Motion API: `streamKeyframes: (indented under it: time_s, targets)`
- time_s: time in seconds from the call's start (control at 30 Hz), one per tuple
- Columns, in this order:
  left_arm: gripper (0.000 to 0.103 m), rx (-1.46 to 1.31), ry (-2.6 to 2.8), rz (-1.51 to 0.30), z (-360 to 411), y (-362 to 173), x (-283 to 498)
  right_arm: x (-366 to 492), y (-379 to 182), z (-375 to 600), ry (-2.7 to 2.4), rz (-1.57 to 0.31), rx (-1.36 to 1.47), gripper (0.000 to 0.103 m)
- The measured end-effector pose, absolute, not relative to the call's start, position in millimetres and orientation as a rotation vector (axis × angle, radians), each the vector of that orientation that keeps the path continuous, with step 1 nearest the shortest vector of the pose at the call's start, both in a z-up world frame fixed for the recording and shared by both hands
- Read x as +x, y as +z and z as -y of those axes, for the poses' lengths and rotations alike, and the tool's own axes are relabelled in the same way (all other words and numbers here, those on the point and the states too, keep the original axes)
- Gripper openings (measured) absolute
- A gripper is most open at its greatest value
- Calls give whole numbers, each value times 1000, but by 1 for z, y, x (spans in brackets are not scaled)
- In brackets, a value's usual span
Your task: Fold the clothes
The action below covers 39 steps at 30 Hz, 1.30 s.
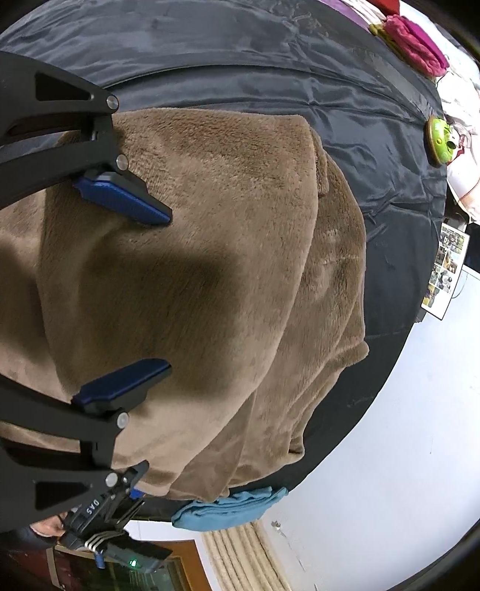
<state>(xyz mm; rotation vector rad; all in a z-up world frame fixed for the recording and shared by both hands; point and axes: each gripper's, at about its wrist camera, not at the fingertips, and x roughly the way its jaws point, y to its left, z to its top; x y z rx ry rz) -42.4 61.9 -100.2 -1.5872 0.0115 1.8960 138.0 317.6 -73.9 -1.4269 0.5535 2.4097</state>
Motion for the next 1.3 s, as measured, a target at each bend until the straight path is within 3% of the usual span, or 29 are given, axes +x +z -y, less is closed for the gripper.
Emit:
streamKeyframes:
  time_s: [0.1,0.47,0.83,0.9,0.97,1.0,1.03,1.07,1.1,1.3]
  targets:
    - [79,-1583,1894,-12,-62,-98,-46,141,-60,-319,2419,-577,-1386,15]
    - [80,-1510,1931,18,-66,-79,-64,148,42,-331,2444,-322,-1050,13]
    - [81,-1484,1961,-186,-90,-112,-70,128,-45,-361,2244,-333,-1315,15]
    - [81,-1485,1955,-196,-91,-112,-71,127,-55,-365,2216,-360,-1360,31]
    - [81,-1490,1947,-184,-88,-108,-72,130,-54,-369,2194,-390,-1358,33]
    - [81,-1486,1948,-176,-85,-103,-72,133,-50,-369,2192,-402,-1338,39]
    - [81,-1478,1952,-170,-81,-99,-72,136,-42,-368,2195,-388,-1308,49]
    - [81,-1464,1956,-163,-76,-93,-70,139,-34,-365,2199,-367,-1274,65]
    - [81,-1446,1960,-153,-69,-85,-68,142,-25,-363,2203,-346,-1241,70]
    - [82,-1381,1922,-150,-52,-68,-49,144,-6,-325,2354,-355,-1224,71]
